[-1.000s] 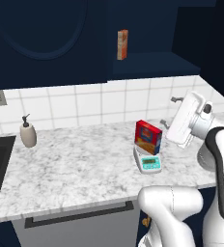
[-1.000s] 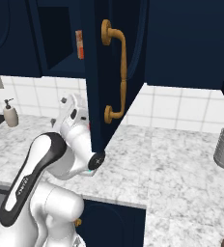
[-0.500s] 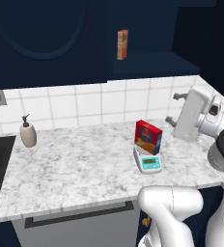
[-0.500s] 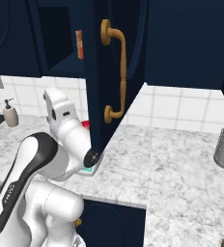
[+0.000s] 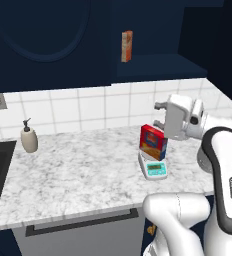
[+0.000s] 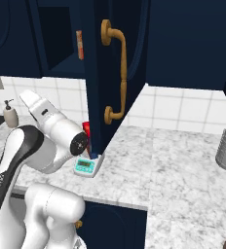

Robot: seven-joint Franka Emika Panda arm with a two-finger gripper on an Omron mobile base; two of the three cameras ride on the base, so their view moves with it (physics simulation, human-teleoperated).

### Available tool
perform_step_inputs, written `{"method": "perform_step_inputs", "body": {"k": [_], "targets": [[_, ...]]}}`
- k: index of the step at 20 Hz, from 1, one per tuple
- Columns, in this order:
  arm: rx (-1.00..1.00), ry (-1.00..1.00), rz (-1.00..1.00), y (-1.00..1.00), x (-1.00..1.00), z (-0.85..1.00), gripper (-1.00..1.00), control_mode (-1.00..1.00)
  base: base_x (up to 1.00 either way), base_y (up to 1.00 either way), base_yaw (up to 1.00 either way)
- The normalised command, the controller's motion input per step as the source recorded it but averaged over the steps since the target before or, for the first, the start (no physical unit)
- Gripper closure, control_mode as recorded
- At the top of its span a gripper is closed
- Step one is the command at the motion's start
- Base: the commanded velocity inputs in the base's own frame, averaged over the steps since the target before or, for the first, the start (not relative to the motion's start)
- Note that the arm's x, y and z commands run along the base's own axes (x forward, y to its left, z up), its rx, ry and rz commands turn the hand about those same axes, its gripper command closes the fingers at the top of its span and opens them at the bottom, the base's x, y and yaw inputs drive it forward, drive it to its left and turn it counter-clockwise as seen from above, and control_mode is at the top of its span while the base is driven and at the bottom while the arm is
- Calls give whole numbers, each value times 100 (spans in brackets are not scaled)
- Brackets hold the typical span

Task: Pick the boxed food and place it on the digital scale for weighing, and close the cabinet.

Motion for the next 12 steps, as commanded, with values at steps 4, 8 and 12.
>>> {"method": "perform_step_inputs", "body": {"k": [4,8,12], "targets": [[-9,-37,-18,100,-80,7,-100,-100,0,0,0],[-1,-50,-44,90,-98,3,-100,-100,0,0,0],[-6,-47,-36,36,-100,16,-100,-100,0,0,0]]}}
